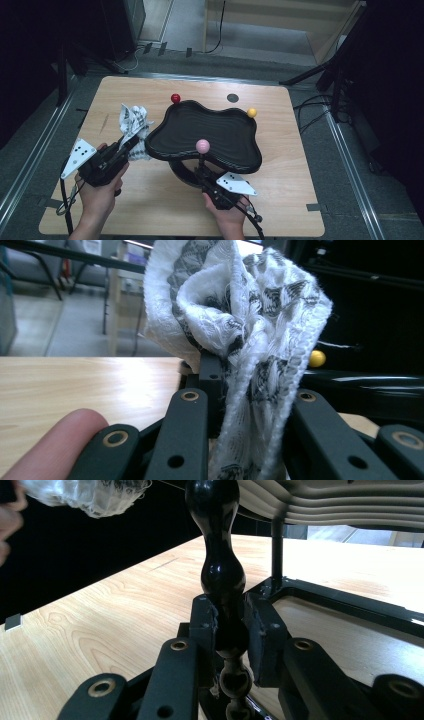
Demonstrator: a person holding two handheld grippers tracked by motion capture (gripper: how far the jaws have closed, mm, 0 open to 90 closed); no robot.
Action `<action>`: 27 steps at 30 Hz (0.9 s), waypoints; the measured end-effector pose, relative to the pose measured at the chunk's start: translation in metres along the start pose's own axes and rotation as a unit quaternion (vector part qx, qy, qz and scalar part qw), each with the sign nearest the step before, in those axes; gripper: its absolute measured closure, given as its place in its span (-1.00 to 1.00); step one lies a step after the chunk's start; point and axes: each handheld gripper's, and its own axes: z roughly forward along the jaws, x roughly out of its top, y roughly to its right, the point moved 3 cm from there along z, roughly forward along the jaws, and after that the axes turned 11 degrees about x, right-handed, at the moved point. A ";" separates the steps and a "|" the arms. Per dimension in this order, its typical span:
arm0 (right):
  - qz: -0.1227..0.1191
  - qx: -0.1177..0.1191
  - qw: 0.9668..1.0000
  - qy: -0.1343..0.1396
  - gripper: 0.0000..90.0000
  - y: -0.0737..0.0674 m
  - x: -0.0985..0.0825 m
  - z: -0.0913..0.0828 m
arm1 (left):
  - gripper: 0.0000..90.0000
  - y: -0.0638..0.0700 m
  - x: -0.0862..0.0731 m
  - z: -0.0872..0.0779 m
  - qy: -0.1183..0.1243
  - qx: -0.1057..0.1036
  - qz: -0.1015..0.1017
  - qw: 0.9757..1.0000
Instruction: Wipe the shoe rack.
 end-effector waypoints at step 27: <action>-0.022 -0.023 0.999 0.016 0.69 0.000 -0.005 0.026 | 0.75 0.088 0.001 -0.027 0.053 -0.017 0.079 0.995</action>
